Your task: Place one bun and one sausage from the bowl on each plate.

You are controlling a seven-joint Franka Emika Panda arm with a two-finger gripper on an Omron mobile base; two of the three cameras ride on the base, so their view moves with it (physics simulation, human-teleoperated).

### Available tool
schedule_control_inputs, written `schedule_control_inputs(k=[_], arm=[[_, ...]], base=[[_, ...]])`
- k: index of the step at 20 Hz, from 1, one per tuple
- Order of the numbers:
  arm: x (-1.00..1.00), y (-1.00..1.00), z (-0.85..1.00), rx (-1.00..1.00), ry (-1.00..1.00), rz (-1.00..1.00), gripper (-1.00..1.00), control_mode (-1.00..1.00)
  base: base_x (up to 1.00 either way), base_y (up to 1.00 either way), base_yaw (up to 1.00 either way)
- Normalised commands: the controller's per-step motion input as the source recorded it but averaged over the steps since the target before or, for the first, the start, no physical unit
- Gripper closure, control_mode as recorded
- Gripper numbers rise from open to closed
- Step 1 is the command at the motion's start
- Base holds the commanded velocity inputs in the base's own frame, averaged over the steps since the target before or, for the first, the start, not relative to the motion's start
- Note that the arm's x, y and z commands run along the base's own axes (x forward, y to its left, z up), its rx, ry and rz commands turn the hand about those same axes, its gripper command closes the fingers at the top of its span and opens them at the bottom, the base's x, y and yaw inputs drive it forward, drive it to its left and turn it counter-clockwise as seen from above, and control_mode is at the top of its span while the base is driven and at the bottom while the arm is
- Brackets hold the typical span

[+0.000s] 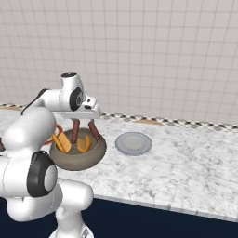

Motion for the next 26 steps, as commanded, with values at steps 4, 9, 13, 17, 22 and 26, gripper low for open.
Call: schedule_control_inputs(k=[4, 9, 13, 17, 22, 26], arm=[[0.30, -0.23, -0.36, 0.00, 0.00, 0.00, -1.00, -1.00], [0.20, -0.11, -0.43, -0.02, 0.00, 0.00, -1.00, -1.00], [0.18, -0.12, -0.24, -0.01, 0.00, 0.00, -1.00, -1.00], [0.04, -0.06, -0.28, 0.00, 0.00, 0.02, -1.00, -1.00], [0.00, 0.00, -0.25, 0.00, 0.00, 0.03, -1.00, -1.00], [0.00, -0.08, -0.10, 0.00, 0.00, 0.02, 1.00, -1.00]], base=[[0.00, 0.00, 0.00], [0.00, 0.00, 0.00], [0.00, 0.00, 0.00], [0.00, 0.00, 0.00], [0.00, 0.00, 0.00], [0.00, 0.00, 0.00]])
